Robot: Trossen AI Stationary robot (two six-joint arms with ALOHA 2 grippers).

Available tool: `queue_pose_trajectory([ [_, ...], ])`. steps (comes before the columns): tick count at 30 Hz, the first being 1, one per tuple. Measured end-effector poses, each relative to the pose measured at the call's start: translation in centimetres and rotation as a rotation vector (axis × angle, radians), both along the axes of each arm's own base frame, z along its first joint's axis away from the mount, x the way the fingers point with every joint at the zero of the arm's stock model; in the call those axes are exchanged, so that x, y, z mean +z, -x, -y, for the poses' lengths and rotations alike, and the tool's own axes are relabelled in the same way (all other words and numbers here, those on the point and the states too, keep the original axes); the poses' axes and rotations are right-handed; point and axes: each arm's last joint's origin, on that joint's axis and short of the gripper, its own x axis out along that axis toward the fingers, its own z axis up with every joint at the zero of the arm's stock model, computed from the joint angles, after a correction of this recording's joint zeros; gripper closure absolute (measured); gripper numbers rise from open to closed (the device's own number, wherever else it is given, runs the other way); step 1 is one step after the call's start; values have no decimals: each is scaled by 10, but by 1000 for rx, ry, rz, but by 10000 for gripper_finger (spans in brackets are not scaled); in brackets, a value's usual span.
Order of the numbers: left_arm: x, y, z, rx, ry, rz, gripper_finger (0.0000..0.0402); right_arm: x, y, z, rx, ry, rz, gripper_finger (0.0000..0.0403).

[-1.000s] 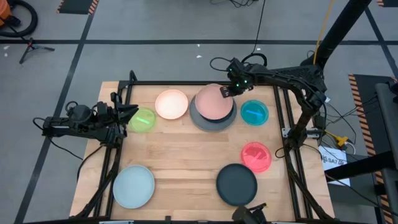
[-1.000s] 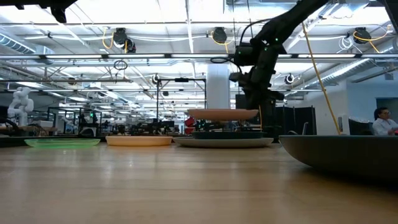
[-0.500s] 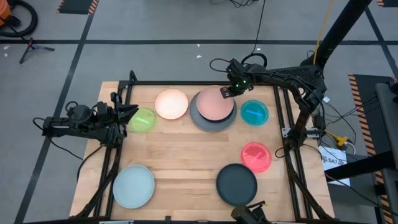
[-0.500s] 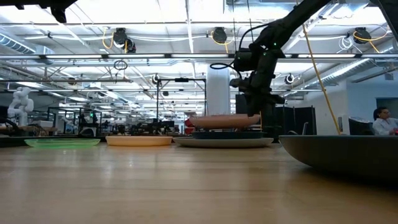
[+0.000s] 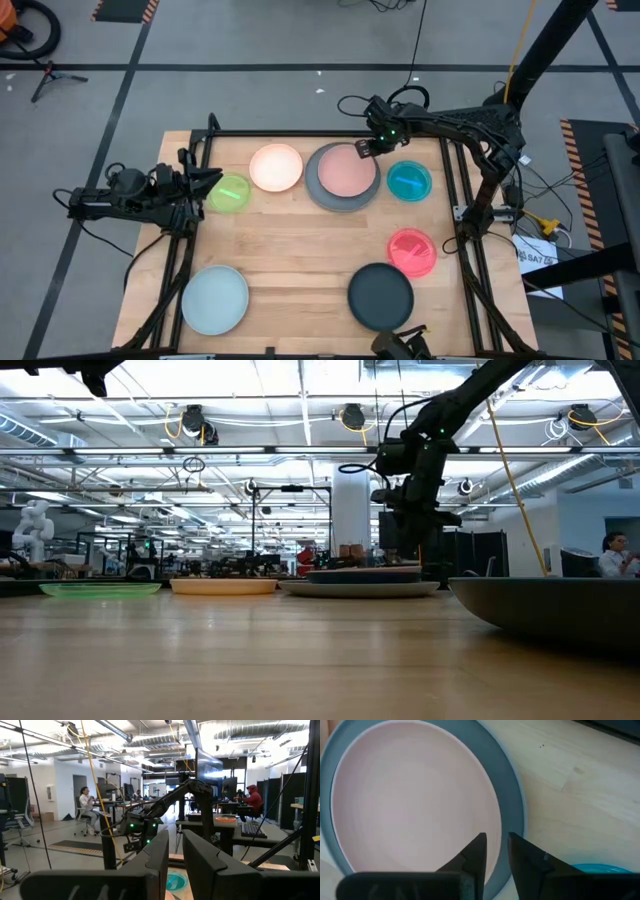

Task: Stack plastic plates
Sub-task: Stack the black plate on top of the pink plate

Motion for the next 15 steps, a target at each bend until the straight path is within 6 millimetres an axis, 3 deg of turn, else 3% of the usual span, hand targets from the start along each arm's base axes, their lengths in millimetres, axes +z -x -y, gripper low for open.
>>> queue_pose_trajectory([
  [8,0,0,0,0,0,0,339,0,-26,-35,121,-5,-3,330],
  [15,0,0,0,1,0,0,339,3,-54,-88,270,-9,2,330],
])
